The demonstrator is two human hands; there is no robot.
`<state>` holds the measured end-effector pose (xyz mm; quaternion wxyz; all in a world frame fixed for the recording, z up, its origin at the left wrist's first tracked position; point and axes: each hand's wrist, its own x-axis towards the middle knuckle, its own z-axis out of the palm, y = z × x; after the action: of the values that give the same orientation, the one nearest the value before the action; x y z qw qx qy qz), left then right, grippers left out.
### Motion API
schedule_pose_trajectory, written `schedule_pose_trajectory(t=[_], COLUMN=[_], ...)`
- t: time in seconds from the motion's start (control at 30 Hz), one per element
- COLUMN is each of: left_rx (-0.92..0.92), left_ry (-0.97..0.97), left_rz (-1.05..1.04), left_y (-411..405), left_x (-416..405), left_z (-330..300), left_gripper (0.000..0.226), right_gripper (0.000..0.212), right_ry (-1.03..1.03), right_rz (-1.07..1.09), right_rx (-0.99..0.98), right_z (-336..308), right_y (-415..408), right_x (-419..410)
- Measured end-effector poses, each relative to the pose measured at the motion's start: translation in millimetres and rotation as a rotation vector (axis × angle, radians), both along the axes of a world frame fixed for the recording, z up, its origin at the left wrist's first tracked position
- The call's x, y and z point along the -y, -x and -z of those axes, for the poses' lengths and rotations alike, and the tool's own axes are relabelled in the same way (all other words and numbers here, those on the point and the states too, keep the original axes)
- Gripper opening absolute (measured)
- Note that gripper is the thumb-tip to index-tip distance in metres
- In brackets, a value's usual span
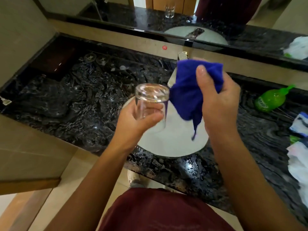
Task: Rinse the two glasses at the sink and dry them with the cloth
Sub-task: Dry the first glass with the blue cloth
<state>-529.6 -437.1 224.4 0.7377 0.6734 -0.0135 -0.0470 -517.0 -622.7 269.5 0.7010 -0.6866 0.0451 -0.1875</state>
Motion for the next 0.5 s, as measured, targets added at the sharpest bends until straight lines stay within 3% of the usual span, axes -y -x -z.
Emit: schedule_pose_trajectory(t=[0.07,0.17,0.3,0.4,0.5], left_rx=[0.059,0.12,0.141,0.147,0.135], left_ry=[-0.089,-0.161,-0.186,-0.183,-0.183], left_rz=[0.075,0.082,0.043,0.054,0.106], left_y=[2.8,1.8,-0.2,3.1,5.4], left_x=[3.3,11.9,6.3,4.3,6.6], left_z=[-3.4,-10.6,-16.9,-21.6,-27.8], left_gripper=[0.057,0.051,0.034,0.034,0.036], right_gripper=[0.013,0.025,0.032,0.034,0.033], right_ry=[0.018,0.238,0.441,0.538,0.46], right_rz=[-0.171,-0.425,-0.443,-0.447,-0.548], right_rx=[0.084,0.224,0.372,0.38,0.212], right_z=[-8.1,-5.5,4.2,2.6,-2.7], right_y=[0.0,9.2,18.4,19.4,5.0], right_x=[-7.9,-19.2,-22.0,-23.9,-15.5])
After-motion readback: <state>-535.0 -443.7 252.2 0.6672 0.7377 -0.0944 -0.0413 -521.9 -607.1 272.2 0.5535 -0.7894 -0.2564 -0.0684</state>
